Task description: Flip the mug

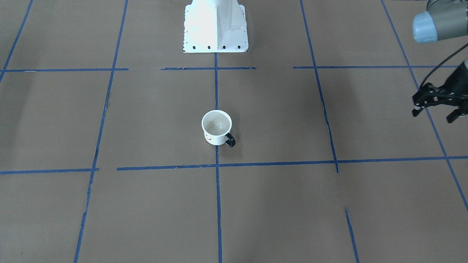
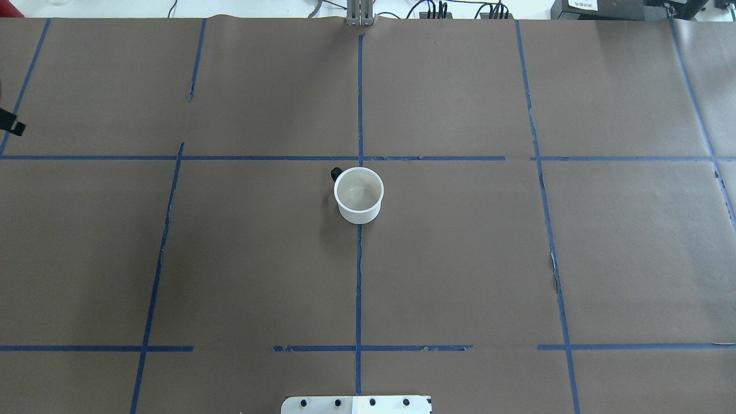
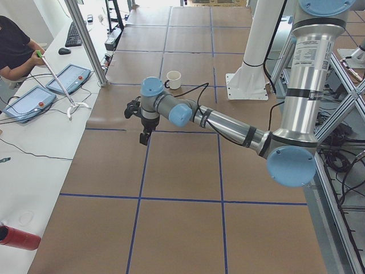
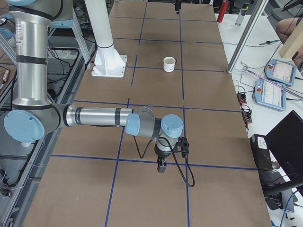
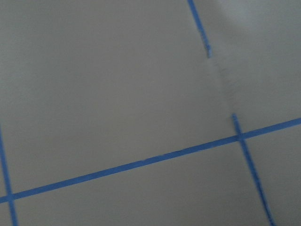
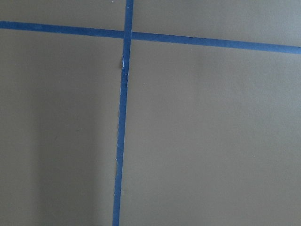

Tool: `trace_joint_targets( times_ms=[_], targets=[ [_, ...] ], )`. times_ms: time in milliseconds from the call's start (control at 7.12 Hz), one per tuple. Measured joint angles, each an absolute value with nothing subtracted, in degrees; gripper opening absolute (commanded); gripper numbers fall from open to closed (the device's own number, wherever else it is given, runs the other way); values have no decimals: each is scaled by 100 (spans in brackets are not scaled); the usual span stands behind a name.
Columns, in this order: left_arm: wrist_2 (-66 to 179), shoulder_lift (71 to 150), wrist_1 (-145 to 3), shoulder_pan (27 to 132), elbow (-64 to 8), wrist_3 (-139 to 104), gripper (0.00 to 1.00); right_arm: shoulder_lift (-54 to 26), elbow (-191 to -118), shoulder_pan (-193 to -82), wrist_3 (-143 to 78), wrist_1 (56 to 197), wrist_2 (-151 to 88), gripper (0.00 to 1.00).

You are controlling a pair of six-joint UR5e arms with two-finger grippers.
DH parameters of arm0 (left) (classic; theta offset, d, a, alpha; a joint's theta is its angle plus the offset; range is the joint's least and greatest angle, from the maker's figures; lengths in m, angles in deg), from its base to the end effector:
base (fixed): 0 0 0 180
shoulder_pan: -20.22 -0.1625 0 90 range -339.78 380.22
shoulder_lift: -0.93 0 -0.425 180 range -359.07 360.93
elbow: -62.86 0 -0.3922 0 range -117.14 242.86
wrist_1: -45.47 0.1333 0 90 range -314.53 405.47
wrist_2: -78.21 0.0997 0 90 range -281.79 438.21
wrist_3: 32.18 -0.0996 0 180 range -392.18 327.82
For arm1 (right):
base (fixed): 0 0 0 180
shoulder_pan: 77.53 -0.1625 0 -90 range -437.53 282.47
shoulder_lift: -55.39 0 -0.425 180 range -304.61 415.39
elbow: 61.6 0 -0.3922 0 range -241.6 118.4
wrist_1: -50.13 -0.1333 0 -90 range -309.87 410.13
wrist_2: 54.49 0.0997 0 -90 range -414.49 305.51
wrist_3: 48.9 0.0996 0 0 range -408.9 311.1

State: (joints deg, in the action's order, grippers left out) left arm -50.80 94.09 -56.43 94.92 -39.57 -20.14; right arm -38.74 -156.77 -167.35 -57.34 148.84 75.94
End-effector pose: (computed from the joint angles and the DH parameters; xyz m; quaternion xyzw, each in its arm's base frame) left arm 0.0705 -0.5254 0.5041 0.1410 0.3681 0.1053 0.9130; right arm 0.0673 -0.4504 0.6677 -0.0378 -0.3484 -0.0473 0.9354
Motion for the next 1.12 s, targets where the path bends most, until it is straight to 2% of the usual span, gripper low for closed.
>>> trace_joint_targets(
  times_ms=[421,702,1123],
  targets=[
    [-5570,8838,-5607,10667,-3204,-3017,100,-3874,-15677,-16735,-5734,14883,7594,100],
    [-5680,8399,-5147,10944,-3329,-3396,100,-3874,-15679,-16735,-5734,14884,7594,100],
    [-5676,8414,-4437,11085,-3657,-3554,100,-3874,-15679,-16735,-5734,14883,7594,100]
  ],
)
